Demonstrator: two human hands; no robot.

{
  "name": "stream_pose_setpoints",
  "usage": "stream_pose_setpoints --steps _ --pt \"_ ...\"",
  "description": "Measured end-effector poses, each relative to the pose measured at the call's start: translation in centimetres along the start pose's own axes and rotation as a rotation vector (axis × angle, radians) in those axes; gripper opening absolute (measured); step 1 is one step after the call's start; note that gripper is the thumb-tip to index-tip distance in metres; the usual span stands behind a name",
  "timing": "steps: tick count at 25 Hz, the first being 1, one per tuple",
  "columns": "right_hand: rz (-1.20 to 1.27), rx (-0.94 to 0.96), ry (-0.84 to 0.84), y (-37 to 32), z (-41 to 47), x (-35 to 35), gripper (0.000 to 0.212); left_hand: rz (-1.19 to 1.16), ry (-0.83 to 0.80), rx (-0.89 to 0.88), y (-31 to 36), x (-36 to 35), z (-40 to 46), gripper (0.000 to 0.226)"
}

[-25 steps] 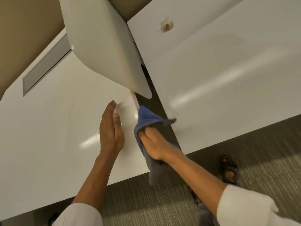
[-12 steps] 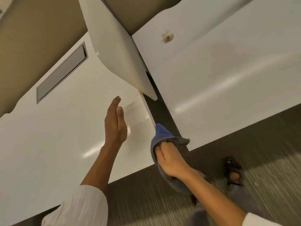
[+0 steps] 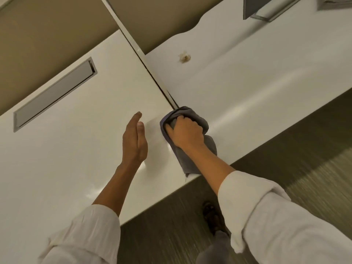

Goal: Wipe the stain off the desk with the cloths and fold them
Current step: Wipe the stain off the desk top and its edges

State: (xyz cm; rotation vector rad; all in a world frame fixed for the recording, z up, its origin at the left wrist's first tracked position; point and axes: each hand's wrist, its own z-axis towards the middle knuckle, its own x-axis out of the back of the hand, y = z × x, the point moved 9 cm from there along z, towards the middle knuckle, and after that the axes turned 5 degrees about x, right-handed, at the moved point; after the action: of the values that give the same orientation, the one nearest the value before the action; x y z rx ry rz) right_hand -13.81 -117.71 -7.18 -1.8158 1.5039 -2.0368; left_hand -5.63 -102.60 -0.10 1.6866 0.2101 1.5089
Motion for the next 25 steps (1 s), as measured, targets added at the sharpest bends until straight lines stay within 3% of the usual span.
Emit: stream_pose_setpoints --steps 6,8,10,13,15,17,20,22,25 --pt "-0.081 -0.11 0.13 4.7 -8.9 0.8 0.034 -0.018 -0.104 -0.096 1.2 -1.1 -0.8 0.049" --pt "0.021 -0.183 0.175 6.9 -12.6 0.8 0.028 -0.041 -0.139 -0.145 2.1 -1.6 -1.5 0.05" --pt "0.323 -0.298 0.236 10.8 -15.9 0.5 0.026 -0.041 -0.169 -0.209 2.8 -1.9 -2.2 0.05" --pt "1.057 -0.609 0.35 17.4 -21.1 -2.1 0.026 -0.007 -0.212 -0.251 2.8 -2.3 -3.8 0.051" --pt "1.489 -0.714 0.392 18.8 -24.7 -4.1 0.037 0.017 -0.242 -0.274 2.7 -2.6 -5.4 0.053" --pt "1.719 -0.625 0.387 18.1 -27.5 -5.0 0.047 0.045 -0.263 -0.296 2.4 -2.6 -7.1 0.055" --pt "1.738 -0.413 0.436 16.1 -30.7 -6.1 0.041 0.081 -0.296 -0.362 1.5 -2.7 -9.8 0.056" --pt "1.77 -0.431 0.505 14.8 -32.6 -9.1 0.031 0.126 -0.333 -0.393 0.5 -2.7 -11.2 0.056" --pt "1.919 -0.426 0.608 11.4 -34.3 -13.8 0.033 0.219 -0.402 -0.446 -1.0 -2.5 -12.7 0.056"
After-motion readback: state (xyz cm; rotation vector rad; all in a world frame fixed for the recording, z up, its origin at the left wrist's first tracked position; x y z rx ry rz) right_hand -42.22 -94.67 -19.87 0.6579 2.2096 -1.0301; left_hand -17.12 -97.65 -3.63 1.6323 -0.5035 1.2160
